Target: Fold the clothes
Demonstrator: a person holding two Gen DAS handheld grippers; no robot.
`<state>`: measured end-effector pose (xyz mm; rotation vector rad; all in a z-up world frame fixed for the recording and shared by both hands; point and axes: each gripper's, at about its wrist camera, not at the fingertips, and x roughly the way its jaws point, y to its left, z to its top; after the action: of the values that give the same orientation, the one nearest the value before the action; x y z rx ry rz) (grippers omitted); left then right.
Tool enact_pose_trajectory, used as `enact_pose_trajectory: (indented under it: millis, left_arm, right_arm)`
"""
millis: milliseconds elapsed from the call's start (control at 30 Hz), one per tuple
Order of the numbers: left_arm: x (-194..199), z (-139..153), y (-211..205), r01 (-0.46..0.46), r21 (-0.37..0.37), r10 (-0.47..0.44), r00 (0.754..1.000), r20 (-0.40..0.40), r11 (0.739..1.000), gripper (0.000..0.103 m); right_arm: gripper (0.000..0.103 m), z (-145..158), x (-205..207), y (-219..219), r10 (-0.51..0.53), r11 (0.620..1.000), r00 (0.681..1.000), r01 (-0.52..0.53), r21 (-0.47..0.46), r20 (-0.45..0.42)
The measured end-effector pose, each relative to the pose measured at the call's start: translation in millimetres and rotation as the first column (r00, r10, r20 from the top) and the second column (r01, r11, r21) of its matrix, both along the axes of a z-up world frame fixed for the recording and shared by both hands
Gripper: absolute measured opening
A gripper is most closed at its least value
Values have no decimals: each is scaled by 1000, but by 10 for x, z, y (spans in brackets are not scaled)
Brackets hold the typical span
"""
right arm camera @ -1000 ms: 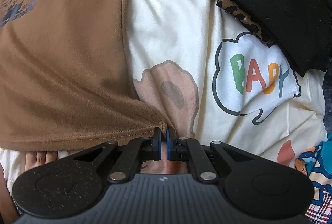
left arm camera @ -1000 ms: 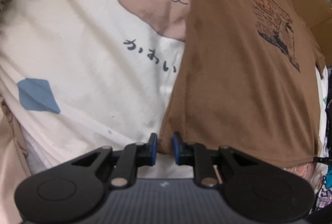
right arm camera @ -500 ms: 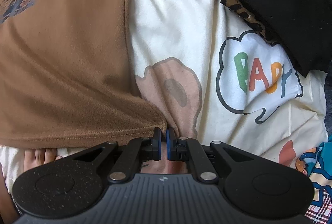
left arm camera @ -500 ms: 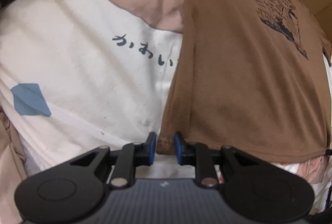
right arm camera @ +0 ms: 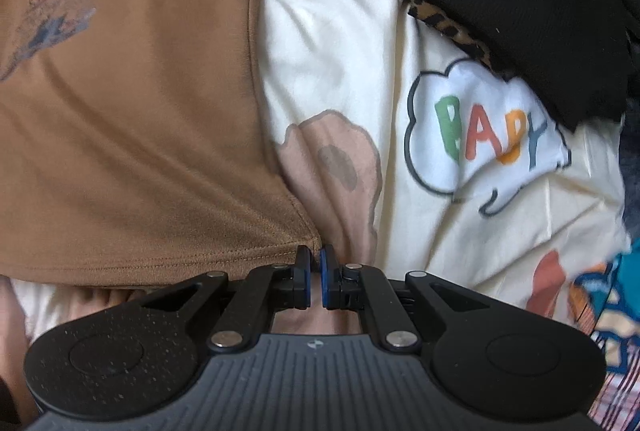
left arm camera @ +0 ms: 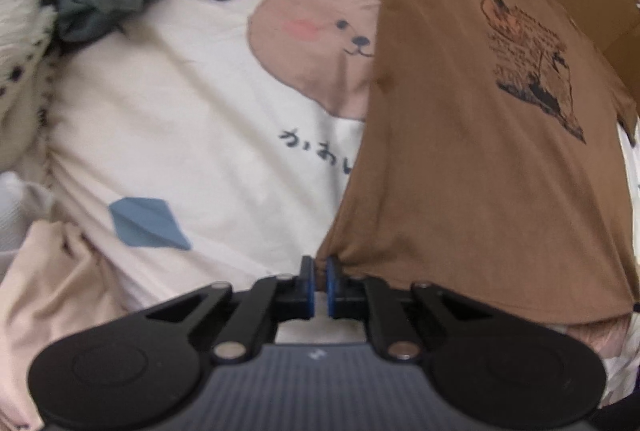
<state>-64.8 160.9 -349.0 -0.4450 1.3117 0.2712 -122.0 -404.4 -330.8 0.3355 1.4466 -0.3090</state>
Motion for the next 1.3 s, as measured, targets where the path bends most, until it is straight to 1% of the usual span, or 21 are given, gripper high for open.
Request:
enact_pose_trajectory:
  millis: [33, 100, 233, 333, 367, 433, 467, 533, 600, 633, 700, 767, 833, 900, 1000, 1100, 1200, 1300]
  left_arm:
    - [-12, 1, 37, -14, -5, 14, 1000, -1, 1000, 5]
    - [-6, -28, 81, -40, -20, 40, 999, -3, 999, 5]
    - [-132, -40, 45, -49, -14, 48, 999, -16, 999, 5]
    - [-88, -128, 97, -50, -7, 50, 998, -43, 999, 5]
    - [-65, -175, 120, -52, -8, 52, 997, -53, 999, 5]
    - [-13, -284, 131, -43, -6, 42, 997, -72, 999, 5]
    - [5, -321, 126, -36, -4, 35, 996, -79, 999, 5]
    - [14, -345, 118, -34, -10, 33, 996, -83, 999, 6]
    - [13, -368, 131, -44, -26, 41, 996, -83, 999, 6]
    - [11, -378, 137, -48, -31, 45, 996, -83, 998, 6]
    - [9, -390, 139, -47, -35, 44, 995, -85, 998, 6]
    - [8, -400, 134, -43, -37, 40, 995, -88, 998, 6]
    - [12, -413, 126, -39, -37, 36, 995, -96, 999, 6]
    - [21, -426, 118, -42, -38, 37, 993, -110, 998, 7]
    - [86, -419, 78, -28, -25, 24, 990, -139, 999, 7]
    - [175, -417, 44, 4, -6, -5, 986, -166, 1000, 7]
    - [226, -437, 39, 27, 5, -26, 982, -187, 1000, 7]
    - [249, -439, 49, 31, 11, -28, 980, -199, 999, 7]
  right_arm:
    - [2, 17, -79, -51, -21, 1000, 1000, 21, 15, 8]
    - [2, -24, 135, 17, -53, 998, 998, 52, 32, 15]
    - [1, -193, -14, 316, -74, 997, 997, 74, 34, 4]
    - [0, -352, 51, 202, -100, 995, 994, 100, 8, -33]
    - [0, -388, 32, 173, -111, 994, 993, 111, 14, -42]
    - [0, -454, -19, 119, -133, 990, 989, 135, 30, -59]
    - [0, -461, -37, 98, -145, 987, 988, 148, 54, -58]
    - [0, -412, -36, 89, -151, 984, 988, 154, 88, -31]
    - [2, -329, -4, 97, -149, 983, 989, 146, 115, 12]
    - [5, -295, 18, 107, -141, 983, 989, 137, 124, 30]
    - [26, -270, 69, 147, -111, 987, 993, 104, 123, 50]
    - [32, -296, 128, 199, -70, 993, 996, 64, 103, 52]
    - [33, -340, 174, 265, -22, 997, 999, 18, 75, 47]
    - [36, -378, 207, 341, 30, 999, 999, -32, 40, 45]
    - [36, -403, 219, 425, 80, 996, 995, -82, 26, 63]
    - [36, -544, 265, 415, 71, 997, 994, -74, 37, 79]
    - [36, -614, 292, 355, 48, 997, 995, -53, 52, 90]
    - [36, -658, 348, 288, 34, 997, 994, -41, 67, 103]
